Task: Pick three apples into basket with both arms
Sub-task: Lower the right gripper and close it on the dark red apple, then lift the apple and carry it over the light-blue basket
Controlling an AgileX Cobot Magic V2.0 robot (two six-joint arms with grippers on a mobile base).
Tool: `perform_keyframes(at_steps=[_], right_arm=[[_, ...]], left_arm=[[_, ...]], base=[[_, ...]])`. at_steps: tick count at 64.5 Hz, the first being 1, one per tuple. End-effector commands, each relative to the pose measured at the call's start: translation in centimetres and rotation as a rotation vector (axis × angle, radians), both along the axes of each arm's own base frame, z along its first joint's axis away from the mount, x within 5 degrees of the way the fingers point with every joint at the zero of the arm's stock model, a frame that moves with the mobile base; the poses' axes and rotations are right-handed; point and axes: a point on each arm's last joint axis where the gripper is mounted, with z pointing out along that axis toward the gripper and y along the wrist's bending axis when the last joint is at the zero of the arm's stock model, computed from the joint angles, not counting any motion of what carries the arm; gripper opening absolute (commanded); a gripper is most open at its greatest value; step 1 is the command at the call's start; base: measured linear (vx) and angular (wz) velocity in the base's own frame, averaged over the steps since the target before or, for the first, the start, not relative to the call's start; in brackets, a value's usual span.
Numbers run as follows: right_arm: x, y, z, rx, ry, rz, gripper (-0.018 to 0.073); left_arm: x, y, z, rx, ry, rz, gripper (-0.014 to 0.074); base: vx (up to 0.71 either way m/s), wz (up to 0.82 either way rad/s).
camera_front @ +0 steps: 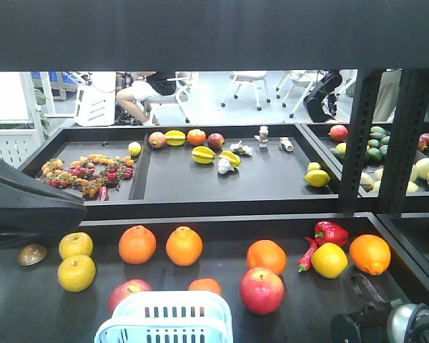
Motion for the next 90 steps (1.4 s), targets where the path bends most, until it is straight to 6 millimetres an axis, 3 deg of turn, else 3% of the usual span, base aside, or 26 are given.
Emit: perform_keyframes(at_steps=[1, 15, 23, 34, 41, 54, 65, 77, 90], right_arm=[[0.6, -0.1, 1.7, 0.015, -0.051, 0.009, 0.0462], [0.7, -0.1, 1.9, 0.016, -0.066, 0.012, 0.0341], [0.9, -0.1, 3.3, 0.028, -0.129, 0.030, 0.0324], [0.8, -0.4, 8.0, 0.048, -0.291, 0.066, 0.0323], [-0.2, -0.6, 12.1, 0.076, -0.404, 0.070, 0.0323], [-4.1, -0.8, 20.0, 0.225, -0.595, 0.082, 0.0323], [-7.8, 1.9, 24.0, 0.442, -0.703, 0.207, 0.0312], [-9.6, 6.5, 24.2, 0.587, -0.696, 0.309, 0.0311], [-8.7, 10.2, 22.1, 0.613, -0.703, 0.343, 0.0311]], left_arm=[[-0.6, 0.0, 1.5, -0.076, -0.056, 0.005, -0.0008], [-0.6, 0.0, 1.5, -0.076, -0.056, 0.005, -0.0008], [-0.6, 0.0, 1.5, -0.076, -0.056, 0.005, -0.0008], [-0.6, 0.0, 1.5, -0.076, -0.056, 0.005, -0.0008], [-0.6, 0.0, 1.5, -0.076, -0.056, 0.005, -0.0008], [-0.6, 0.0, 1.5, -0.076, -0.056, 0.005, -0.0008], [-0.6, 0.0, 1.5, -0.076, -0.056, 0.005, -0.0008], [-0.6, 0.0, 1.5, -0.076, -0.056, 0.005, -0.0008], [-0.6, 0.0, 1.5, -0.076, -0.056, 0.005, -0.0008]], base=[[0.00, 0.00], [0.00, 0.00], [0.00, 0.00], [0.00, 0.00], [0.00, 0.00], [0.00, 0.00], [0.00, 0.00], [0.00, 0.00], [0.00, 0.00]])
